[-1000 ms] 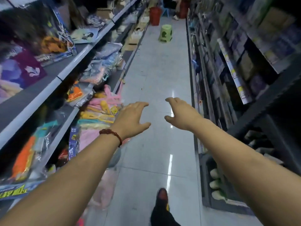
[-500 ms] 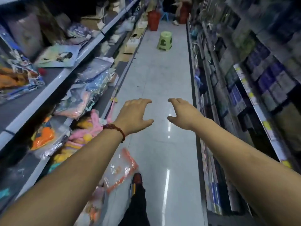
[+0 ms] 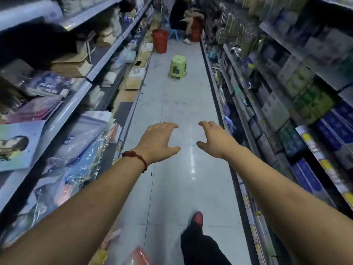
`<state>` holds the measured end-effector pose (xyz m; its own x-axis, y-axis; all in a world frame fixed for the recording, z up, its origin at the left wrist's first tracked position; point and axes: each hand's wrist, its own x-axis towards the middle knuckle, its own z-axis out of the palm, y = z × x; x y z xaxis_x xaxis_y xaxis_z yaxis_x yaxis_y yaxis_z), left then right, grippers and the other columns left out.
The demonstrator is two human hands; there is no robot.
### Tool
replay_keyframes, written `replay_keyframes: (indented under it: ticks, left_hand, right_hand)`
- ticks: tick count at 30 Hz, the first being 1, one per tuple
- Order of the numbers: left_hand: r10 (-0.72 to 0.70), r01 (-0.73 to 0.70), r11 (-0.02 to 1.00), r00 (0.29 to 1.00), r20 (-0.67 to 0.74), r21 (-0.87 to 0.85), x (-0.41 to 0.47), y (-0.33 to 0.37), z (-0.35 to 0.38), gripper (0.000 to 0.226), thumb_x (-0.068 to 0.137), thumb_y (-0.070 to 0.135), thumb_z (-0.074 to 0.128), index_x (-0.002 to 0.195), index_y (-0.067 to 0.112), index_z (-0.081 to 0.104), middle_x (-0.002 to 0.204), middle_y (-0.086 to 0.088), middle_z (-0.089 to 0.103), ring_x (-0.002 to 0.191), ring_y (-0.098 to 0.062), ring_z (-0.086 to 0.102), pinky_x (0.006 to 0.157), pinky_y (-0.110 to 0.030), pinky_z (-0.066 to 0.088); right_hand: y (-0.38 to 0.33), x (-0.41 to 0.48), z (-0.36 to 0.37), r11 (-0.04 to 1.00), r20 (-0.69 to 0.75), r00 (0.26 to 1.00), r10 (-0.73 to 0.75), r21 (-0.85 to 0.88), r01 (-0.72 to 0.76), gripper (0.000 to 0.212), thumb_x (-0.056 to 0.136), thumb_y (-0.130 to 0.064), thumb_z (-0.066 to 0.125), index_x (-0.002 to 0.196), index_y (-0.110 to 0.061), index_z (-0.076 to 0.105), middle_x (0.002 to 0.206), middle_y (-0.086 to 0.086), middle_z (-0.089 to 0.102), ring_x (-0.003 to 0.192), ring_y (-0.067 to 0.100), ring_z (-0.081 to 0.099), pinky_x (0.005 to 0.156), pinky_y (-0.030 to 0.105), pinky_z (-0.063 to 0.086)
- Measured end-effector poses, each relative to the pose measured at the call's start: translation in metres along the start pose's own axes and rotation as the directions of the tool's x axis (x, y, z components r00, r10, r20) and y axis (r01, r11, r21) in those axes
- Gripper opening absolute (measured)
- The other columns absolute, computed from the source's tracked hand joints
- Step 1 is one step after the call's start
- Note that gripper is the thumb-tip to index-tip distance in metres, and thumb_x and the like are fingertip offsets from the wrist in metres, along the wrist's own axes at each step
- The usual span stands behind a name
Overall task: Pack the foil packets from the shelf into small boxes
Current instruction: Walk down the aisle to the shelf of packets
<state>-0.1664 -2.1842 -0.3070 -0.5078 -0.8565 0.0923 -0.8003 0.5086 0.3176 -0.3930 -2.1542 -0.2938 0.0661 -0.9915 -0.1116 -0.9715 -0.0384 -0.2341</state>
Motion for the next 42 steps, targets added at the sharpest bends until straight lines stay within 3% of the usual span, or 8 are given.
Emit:
replay_keyframes:
  ticks: [10, 19, 24, 30, 37, 42]
  left_hand:
    - [-0.082, 0.082, 0.997, 0.997, 0.01, 0.013, 0.339, -0.115, -0.008, 0.075, 0.088, 0.052, 0.067, 0.151, 0.024, 0.04, 0.152, 0.002, 0.046, 0.14, -0.021, 0.042, 0.119, -0.038, 0.026]
    - [-0.11, 0.11, 0.994, 0.994, -0.027, 0.011, 0.56, -0.231, -0.021, 0.073, 0.087, 0.053, 0.069, 0.149, 0.023, 0.043, 0.147, 0.002, 0.051, 0.134, -0.022, 0.047, 0.113, -0.037, 0.031]
    - [-0.013, 0.011, 0.998, 0.999, 0.033, 0.06, 0.71, -0.318, -0.017, 0.073, 0.088, 0.053, 0.067, 0.15, 0.023, 0.041, 0.148, 0.0, 0.05, 0.135, -0.025, 0.047, 0.116, -0.04, 0.033]
    - [0.055, -0.057, 0.998, 0.997, 0.05, 0.04, 0.897, -0.411, -0.051, 0.074, 0.088, 0.052, 0.067, 0.151, 0.021, 0.041, 0.149, -0.001, 0.048, 0.136, -0.025, 0.045, 0.116, -0.039, 0.031]
    - [0.044, -0.044, 0.999, 0.996, 0.078, -0.002, 1.061, -0.491, -0.061, 0.074, 0.089, 0.05, 0.068, 0.152, 0.023, 0.039, 0.15, 0.002, 0.046, 0.137, -0.022, 0.042, 0.115, -0.035, 0.029]
    - [-0.008, 0.009, 1.0, 0.999, 0.053, -0.021, 1.185, -0.551, -0.043, 0.073, 0.089, 0.049, 0.068, 0.151, 0.021, 0.04, 0.15, 0.0, 0.047, 0.138, -0.023, 0.042, 0.116, -0.036, 0.031]
  right_hand:
    - [0.09, 0.353, -0.063, 0.995, 0.058, 0.996, -0.075, -0.068, 0.079, 0.075, 0.096, -0.039, 0.064, 0.156, -0.015, 0.027, 0.152, 0.015, 0.041, 0.13, 0.038, 0.048, 0.1, 0.044, 0.047]
    - [0.118, 0.611, -0.104, 0.988, 0.094, 0.989, -0.116, -0.09, 0.124, 0.075, 0.096, -0.039, 0.063, 0.156, -0.015, 0.026, 0.151, 0.014, 0.041, 0.129, 0.038, 0.048, 0.101, 0.044, 0.046]
    - [0.13, 0.771, -0.096, 0.992, 0.091, 0.991, -0.094, -0.081, 0.101, 0.076, 0.094, -0.039, 0.064, 0.156, -0.016, 0.027, 0.151, 0.014, 0.041, 0.129, 0.039, 0.047, 0.101, 0.045, 0.046]
    - [0.141, 0.96, -0.136, 0.997, 0.064, 0.998, -0.019, -0.071, 0.023, 0.076, 0.094, -0.04, 0.064, 0.156, -0.015, 0.027, 0.149, 0.015, 0.042, 0.128, 0.039, 0.048, 0.099, 0.046, 0.047]
    - [0.175, 1.136, -0.166, 0.998, 0.058, 0.997, 0.055, -0.036, -0.053, 0.077, 0.095, -0.041, 0.064, 0.157, -0.015, 0.026, 0.151, 0.014, 0.042, 0.129, 0.037, 0.049, 0.101, 0.046, 0.048]
    - [0.208, 1.276, -0.16, 0.999, 0.089, 0.996, 0.027, -0.028, -0.025, 0.074, 0.095, -0.041, 0.063, 0.155, -0.016, 0.028, 0.148, 0.014, 0.043, 0.127, 0.037, 0.05, 0.101, 0.046, 0.048]
